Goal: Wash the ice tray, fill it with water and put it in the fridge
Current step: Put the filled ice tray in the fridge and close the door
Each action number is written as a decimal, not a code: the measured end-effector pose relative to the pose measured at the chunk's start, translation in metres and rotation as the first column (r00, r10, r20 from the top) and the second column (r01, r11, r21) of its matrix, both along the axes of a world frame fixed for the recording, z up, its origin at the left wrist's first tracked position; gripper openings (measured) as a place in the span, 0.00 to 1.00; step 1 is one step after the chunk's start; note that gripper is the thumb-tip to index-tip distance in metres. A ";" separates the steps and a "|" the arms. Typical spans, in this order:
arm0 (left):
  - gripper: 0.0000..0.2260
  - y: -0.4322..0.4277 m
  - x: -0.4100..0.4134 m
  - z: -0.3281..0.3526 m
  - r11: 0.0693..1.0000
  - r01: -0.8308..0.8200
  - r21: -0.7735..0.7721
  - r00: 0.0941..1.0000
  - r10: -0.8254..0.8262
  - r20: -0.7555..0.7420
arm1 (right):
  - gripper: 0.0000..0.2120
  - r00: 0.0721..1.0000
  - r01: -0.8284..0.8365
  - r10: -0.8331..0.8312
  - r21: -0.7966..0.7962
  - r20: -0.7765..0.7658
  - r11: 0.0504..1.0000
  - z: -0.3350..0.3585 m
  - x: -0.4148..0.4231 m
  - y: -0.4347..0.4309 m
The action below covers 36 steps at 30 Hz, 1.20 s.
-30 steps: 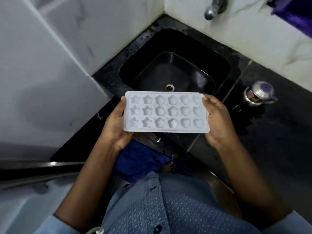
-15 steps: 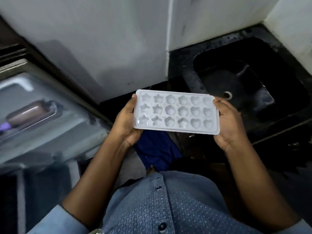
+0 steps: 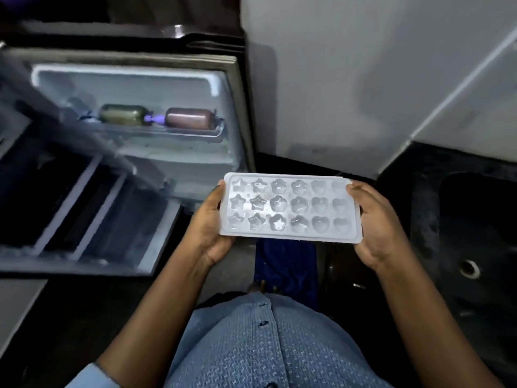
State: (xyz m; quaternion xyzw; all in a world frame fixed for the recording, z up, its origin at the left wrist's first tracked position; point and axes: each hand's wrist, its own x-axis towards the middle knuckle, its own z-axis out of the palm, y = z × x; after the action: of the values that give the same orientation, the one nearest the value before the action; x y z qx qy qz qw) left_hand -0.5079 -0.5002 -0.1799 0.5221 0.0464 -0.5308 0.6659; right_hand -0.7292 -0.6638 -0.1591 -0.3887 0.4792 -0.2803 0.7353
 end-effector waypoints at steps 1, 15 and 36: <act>0.25 0.008 0.002 0.000 0.999 -0.040 0.004 0.999 0.040 -0.006 | 0.10 1.000 -0.028 0.028 -0.001 -0.009 1.000 0.001 0.010 -0.001; 0.25 0.128 0.044 0.008 0.819 -0.574 -0.003 0.819 0.574 -0.022 | 0.13 0.883 -0.469 0.469 0.047 0.008 0.882 -0.001 0.171 0.039; 0.11 0.245 0.207 0.014 0.266 -0.951 0.155 0.299 0.918 0.261 | 0.17 0.667 -0.741 0.745 -0.115 -0.009 0.661 -0.011 0.438 0.168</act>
State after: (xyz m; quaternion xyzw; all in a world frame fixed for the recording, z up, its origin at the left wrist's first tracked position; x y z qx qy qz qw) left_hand -0.3012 -0.2552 -0.1659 0.5126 0.3800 0.0085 0.7699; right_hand -0.2909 -0.4958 -0.1700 -0.5842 0.2486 0.0107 0.7725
